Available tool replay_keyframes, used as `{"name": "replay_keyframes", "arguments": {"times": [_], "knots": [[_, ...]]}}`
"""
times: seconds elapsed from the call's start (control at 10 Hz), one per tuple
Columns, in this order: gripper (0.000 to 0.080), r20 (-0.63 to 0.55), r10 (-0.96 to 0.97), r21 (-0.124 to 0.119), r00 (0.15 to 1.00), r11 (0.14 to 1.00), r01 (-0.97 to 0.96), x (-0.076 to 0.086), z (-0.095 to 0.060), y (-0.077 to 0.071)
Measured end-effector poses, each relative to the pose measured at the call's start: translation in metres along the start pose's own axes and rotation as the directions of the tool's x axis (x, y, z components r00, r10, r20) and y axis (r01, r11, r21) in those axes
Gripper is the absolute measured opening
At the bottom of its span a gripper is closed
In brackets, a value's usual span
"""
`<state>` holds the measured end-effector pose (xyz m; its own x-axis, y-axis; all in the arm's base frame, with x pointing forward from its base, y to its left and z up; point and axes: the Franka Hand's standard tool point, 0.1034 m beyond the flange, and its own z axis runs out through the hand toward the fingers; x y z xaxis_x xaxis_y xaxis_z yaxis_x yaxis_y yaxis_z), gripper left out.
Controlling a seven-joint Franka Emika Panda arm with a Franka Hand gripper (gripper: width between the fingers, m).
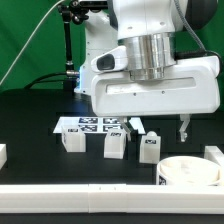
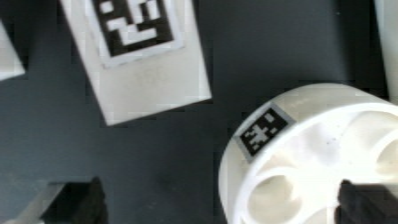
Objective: Assemble stool
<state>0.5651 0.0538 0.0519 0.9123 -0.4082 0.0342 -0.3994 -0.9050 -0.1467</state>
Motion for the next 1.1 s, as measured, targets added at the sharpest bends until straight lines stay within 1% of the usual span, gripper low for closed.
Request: {"name": "replay_keyframes", "arguments": {"times": [0.2, 0.3, 0.4, 0.5, 0.6, 0.7, 0.8, 1.0, 1.1], "knots": [[0.0649, 0.001, -0.024, -0.028, 1.0, 0.999, 0.024, -0.003, 0.001, 0.001], [0.0649, -0.004, -0.059, -0.035, 0.998, 0.998, 0.059, -0.005, 0.002, 0.002], [0.0649, 0.006, -0.08, -0.033, 0.997, 0.996, 0.081, -0.005, 0.004, 0.009], [0.0649, 0.03, -0.079, -0.037, 0.996, 0.996, 0.08, -0.006, 0.003, 0.009], [0.0649, 0.024, -0.082, -0.035, 0.996, 0.996, 0.083, -0.005, 0.003, 0.007], [0.0649, 0.05, -0.088, -0.04, 0.995, 0.995, 0.09, -0.008, 0.003, 0.009], [0.0649, 0.117, -0.086, -0.05, 0.989, 0.994, 0.093, -0.011, 0.003, 0.013], [0.0649, 0.244, -0.073, -0.076, 0.967, 0.993, 0.094, -0.017, 0.007, 0.025], [0.0649, 0.278, -0.065, -0.084, 0.958, 0.992, 0.092, -0.019, 0.009, 0.03]]}}
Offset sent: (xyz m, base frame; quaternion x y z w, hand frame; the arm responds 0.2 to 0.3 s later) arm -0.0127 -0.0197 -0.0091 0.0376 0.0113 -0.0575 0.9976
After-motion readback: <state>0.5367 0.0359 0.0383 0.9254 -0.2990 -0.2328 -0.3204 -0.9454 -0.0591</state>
